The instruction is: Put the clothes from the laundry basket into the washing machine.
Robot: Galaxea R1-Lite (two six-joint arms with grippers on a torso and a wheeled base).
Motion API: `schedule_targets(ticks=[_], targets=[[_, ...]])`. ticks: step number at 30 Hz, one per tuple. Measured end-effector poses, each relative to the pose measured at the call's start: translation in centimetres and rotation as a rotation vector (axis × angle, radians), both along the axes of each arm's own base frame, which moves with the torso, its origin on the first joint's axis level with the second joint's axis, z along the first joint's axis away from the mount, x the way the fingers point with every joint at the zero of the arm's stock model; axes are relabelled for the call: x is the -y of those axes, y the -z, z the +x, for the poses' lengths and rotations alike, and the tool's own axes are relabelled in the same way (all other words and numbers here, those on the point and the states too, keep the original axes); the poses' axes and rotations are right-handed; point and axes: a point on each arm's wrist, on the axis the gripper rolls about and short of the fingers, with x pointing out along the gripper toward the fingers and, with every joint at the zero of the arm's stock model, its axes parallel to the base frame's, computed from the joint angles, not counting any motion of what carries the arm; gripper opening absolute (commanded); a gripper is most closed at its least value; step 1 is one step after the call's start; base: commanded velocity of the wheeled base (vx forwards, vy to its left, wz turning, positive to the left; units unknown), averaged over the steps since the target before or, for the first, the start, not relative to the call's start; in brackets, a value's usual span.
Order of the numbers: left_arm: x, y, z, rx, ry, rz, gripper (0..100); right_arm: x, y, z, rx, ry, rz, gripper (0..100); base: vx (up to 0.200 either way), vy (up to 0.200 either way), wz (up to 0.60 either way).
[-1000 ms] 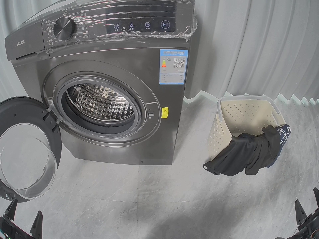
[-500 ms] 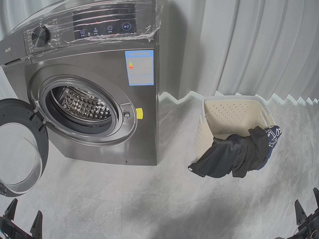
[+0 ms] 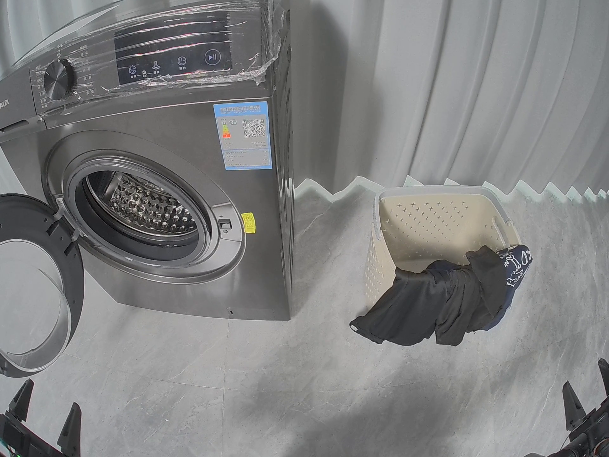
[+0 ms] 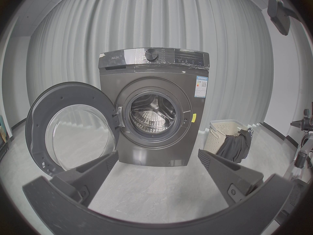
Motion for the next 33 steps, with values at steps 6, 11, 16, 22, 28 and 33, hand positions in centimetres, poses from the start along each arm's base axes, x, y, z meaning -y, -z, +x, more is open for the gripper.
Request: schedule_targets(ticks=[6, 11, 16, 22, 28, 33], targets=[[0.0, 0.0, 0.0, 0.0, 0.002, 0.002, 100, 0.0, 0.0, 0.0, 0.0, 0.002, 0.0, 100, 0.0, -0.2, 0.0], [0.0, 0.0, 0.0, 0.0, 0.002, 0.0, 100, 0.0, 0.0, 0.0, 0.0, 0.0, 0.0, 100, 0.0, -0.2, 0.0], [0.01, -0.01, 0.0, 0.001, 0.003, -0.003, 100, 0.0, 0.02, 0.01, -0.001, 0.001, 0.0, 100, 0.0, -0.04, 0.0], [0.01, -0.01, 0.0, 0.001, 0.003, -0.004, 100, 0.0, 0.01, 0.01, -0.001, 0.0, 0.0, 100, 0.0, 0.0, 0.0], [0.01, 0.0, 0.0, 0.0, 0.003, 0.0, 100, 0.0, 0.0, 0.01, -0.001, 0.0, 0.0, 100, 0.0, -0.2, 0.0], [0.0, 0.0, 0.0, 0.0, 0.002, -0.001, 100, 0.0, 0.0, 0.01, -0.001, 0.0, 0.0, 100, 0.0, -0.2, 0.0]])
